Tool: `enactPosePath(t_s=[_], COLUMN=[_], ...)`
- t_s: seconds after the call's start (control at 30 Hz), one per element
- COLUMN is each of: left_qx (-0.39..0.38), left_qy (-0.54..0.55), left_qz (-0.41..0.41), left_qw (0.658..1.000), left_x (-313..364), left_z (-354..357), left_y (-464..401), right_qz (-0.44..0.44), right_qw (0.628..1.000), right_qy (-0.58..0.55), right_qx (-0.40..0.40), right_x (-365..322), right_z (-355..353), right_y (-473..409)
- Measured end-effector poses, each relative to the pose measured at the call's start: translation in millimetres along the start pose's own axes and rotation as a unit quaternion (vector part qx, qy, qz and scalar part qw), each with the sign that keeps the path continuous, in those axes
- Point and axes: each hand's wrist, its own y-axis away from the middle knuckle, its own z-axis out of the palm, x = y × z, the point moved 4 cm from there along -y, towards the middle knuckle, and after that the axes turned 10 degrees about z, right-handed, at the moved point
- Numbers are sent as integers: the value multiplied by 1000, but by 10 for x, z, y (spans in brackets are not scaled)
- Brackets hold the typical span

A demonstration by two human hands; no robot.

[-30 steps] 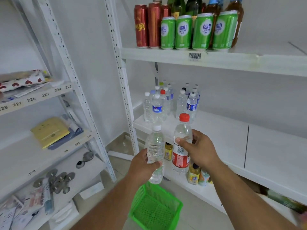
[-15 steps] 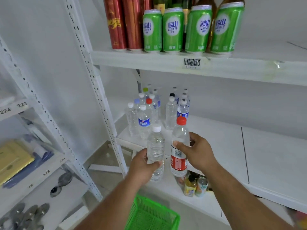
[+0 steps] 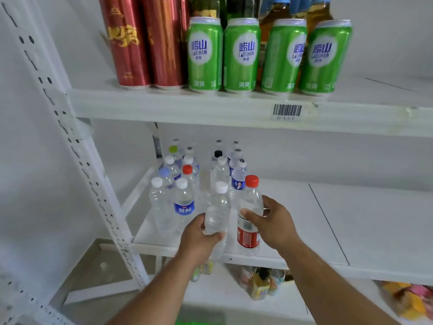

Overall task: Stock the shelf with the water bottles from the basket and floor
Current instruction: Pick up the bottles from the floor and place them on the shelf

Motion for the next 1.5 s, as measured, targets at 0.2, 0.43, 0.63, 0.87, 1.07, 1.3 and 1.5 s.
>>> enactPosePath(t_s=[0.2,0.43,0.63,0.87,1.07,1.3,1.5], left_qx=[-8,10,21,33,38,11,-23], left_qy=[1,-10,-32,2,8,-12,-5], left_qz=[-3,-9,-3,11,20,1,-19], left_qw=[1000,1000,999,999,999,1000,1000], left_x=[-125,-251,-313,-402,-411,-499,-498], left_z=[120,330,475,545,564,579,565], left_y=[-425,-847,-1138,-1313,-1410,-1456,-1471], right_qz=[36,47,37,47,55,52,54], right_qw=[999,999,999,998,998,998,998], right_qy=[-6,0,-5,-29,-30,-17,-4], right_qx=[24,16,3,6,-4,-4,-15], right_x=[97,289,297,360,372,384,432], right_z=[157,303,424,496,518,541,545], right_y=[-316,-741,-989,-1167,-1271,-1341,-1326])
